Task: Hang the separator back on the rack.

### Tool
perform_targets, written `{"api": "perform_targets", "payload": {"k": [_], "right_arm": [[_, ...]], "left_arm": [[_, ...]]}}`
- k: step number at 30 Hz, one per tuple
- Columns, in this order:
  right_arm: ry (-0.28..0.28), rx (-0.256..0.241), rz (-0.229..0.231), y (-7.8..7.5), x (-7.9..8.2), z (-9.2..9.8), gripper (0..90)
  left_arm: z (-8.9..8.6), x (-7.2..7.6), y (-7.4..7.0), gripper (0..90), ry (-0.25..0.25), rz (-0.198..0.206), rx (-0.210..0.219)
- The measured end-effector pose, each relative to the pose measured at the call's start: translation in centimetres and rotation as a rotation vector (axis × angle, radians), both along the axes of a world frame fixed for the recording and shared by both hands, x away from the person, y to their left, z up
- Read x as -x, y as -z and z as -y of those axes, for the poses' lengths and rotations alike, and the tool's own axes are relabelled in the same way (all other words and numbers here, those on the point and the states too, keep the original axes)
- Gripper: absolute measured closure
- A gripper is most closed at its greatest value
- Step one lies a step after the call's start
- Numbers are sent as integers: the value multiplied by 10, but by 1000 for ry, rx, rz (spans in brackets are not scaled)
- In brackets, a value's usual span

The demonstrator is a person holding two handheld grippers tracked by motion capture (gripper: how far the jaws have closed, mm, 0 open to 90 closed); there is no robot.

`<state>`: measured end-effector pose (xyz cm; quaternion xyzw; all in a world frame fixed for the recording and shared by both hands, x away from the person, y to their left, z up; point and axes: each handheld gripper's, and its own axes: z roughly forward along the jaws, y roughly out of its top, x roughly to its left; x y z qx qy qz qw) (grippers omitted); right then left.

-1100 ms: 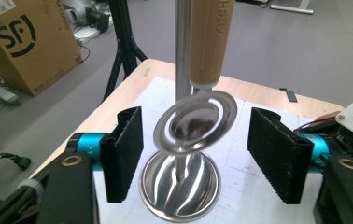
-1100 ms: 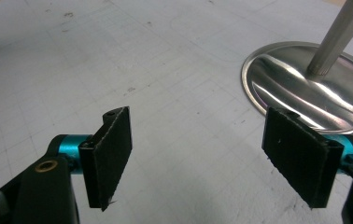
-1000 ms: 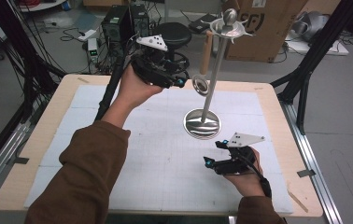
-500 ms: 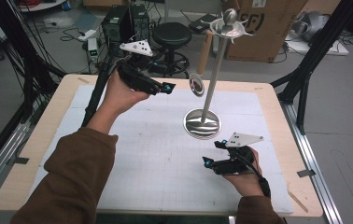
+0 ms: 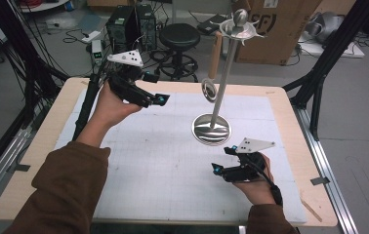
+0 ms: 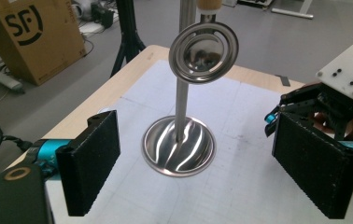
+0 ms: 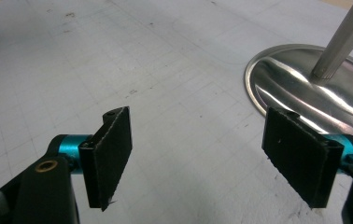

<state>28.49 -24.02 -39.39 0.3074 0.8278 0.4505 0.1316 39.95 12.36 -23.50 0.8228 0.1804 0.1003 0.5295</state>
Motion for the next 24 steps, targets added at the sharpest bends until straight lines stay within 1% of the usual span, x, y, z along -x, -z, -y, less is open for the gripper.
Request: {"api": "perform_targets", "payload": {"k": [2,5,7,11,12,15,17,20,24], "right_arm": [[-1,0,0,0,0,-1,233],[-6,2,6,0,-1,-2,233],[-6,4,7,0,-1,-3,233],[-6,2,3,0,-1,-3,233],[-5,2,2,0,-1,-3,233],[-7,4,8,0,-1,-3,233],[-3,2,0,0,-1,-3,233],[-5,5,5,0,-2,-2,233],[-5,6,5,0,-2,-2,233]], "left_arm": [[-4,2,2,147,-2,-1,1],[-9,6,5,141,-4,0,16],[-13,9,7,136,-5,5,11],[-21,12,12,126,-10,-1,12],[-23,13,14,121,-16,-5,22],[-29,15,19,115,-22,-14,21],[-33,16,22,108,-25,-21,17],[-40,20,27,94,-29,-29,27],[-46,24,32,80,-29,-34,26]]}}
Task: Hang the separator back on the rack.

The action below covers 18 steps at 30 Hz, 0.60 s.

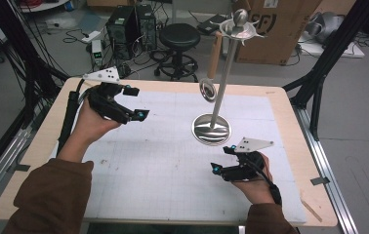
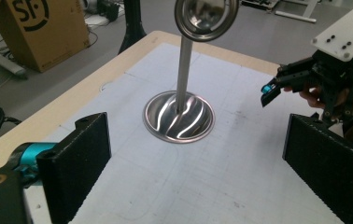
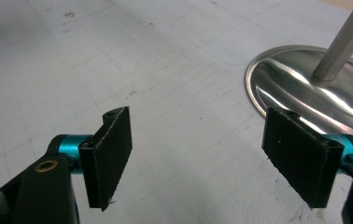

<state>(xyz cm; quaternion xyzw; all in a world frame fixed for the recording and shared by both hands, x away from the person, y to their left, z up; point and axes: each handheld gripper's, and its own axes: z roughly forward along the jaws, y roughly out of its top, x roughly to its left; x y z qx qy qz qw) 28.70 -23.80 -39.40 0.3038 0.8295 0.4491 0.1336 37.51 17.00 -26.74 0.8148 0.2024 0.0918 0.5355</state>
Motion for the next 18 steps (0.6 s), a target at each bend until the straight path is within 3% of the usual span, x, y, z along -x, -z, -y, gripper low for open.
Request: {"api": "perform_targets", "payload": {"k": [18], "right_arm": [[6,-5,-1,0,0,1,233]], "left_arm": [[-18,21,36,61,-14,-27,3]]}}
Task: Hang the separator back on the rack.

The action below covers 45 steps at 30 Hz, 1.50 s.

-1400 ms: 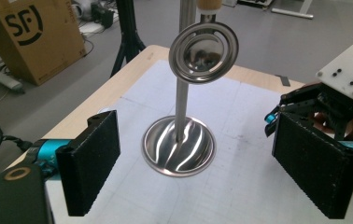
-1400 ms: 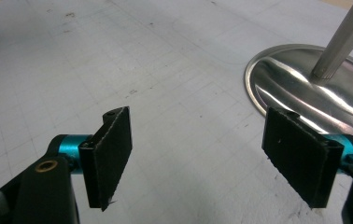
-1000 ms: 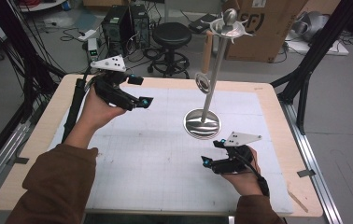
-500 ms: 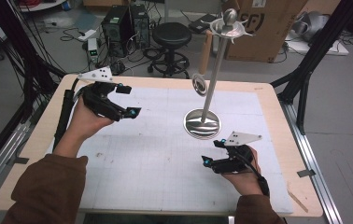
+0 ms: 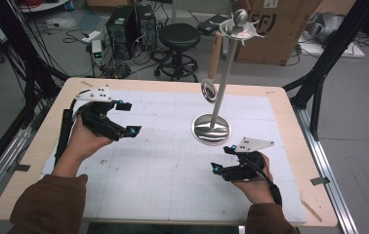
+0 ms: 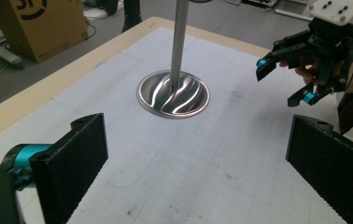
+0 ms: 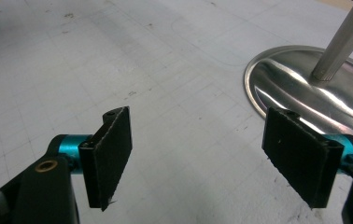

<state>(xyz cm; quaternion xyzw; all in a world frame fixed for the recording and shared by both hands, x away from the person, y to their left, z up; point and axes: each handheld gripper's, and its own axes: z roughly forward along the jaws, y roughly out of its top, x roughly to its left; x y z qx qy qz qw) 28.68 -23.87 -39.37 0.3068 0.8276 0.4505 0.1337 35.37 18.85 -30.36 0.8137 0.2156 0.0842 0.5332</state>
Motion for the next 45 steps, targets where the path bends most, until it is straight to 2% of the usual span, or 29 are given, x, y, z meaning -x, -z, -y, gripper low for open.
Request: {"api": "perform_targets", "payload": {"k": [2,5,13,19,23,27,32,45], "right_arm": [[0,2,2,0,0,0,233],[1,1,-2,0,0,0,233],[2,-3,-4,1,-1,2,233],[1,-9,-4,1,-1,4,233],[3,-10,-4,2,-1,5,233],[1,-14,-5,2,-2,5,233],[6,-20,3,1,-2,8,233],[13,-6,-2,2,-2,6,233]], "left_arm": [[-2,1,6,61,-11,-2,-15],[-5,3,16,61,-25,-18,-6],[-14,11,38,43,-52,-26,-4],[-16,19,49,39,-66,-23,-27],[-19,24,51,26,-72,-28,-36],[-20,30,51,19,-64,-14,-32],[-21,32,57,16,-67,-32,-35],[-21,38,54,16,-50,-11,-22]]}}
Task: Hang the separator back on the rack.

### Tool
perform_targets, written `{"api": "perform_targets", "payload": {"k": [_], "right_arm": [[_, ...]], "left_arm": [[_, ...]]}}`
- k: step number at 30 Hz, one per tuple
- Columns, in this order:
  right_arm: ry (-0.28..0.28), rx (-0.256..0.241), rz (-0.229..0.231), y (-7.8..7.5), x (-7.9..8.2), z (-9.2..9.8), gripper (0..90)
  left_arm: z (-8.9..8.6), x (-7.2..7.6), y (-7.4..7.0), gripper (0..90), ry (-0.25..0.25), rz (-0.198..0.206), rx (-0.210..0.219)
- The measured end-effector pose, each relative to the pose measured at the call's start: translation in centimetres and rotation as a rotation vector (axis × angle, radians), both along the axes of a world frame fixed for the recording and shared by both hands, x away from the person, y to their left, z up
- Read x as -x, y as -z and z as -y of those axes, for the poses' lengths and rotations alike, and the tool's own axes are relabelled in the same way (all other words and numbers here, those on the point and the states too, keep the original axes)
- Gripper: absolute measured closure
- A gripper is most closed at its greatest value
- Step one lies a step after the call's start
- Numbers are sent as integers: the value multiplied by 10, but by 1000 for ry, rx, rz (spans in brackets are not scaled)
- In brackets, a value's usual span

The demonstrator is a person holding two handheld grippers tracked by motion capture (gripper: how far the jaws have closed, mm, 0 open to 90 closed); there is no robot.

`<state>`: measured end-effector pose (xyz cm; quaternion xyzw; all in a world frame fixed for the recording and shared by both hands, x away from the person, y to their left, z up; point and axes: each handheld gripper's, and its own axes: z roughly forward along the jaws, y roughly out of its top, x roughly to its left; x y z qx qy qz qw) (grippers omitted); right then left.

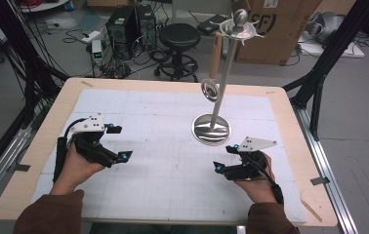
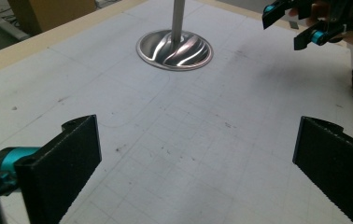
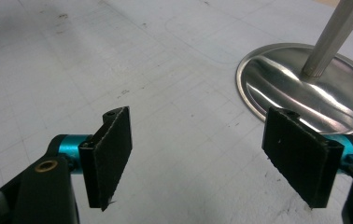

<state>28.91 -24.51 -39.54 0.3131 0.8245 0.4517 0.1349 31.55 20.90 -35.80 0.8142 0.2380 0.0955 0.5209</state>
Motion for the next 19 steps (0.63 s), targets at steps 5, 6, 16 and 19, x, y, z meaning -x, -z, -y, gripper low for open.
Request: {"api": "perform_targets", "payload": {"k": [5,6,16,19], "right_arm": [[2,0,3,0,-2,0,233],[2,2,3,0,-3,0,233],[-3,6,6,0,-3,-1,233],[-3,9,2,1,-3,-1,233]], "left_arm": [[-2,1,4,16,-3,-8,-9],[-2,0,5,16,-3,-11,-12],[-2,-1,7,16,-6,-15,-19],[-1,-1,7,16,-4,-16,-20]]}}
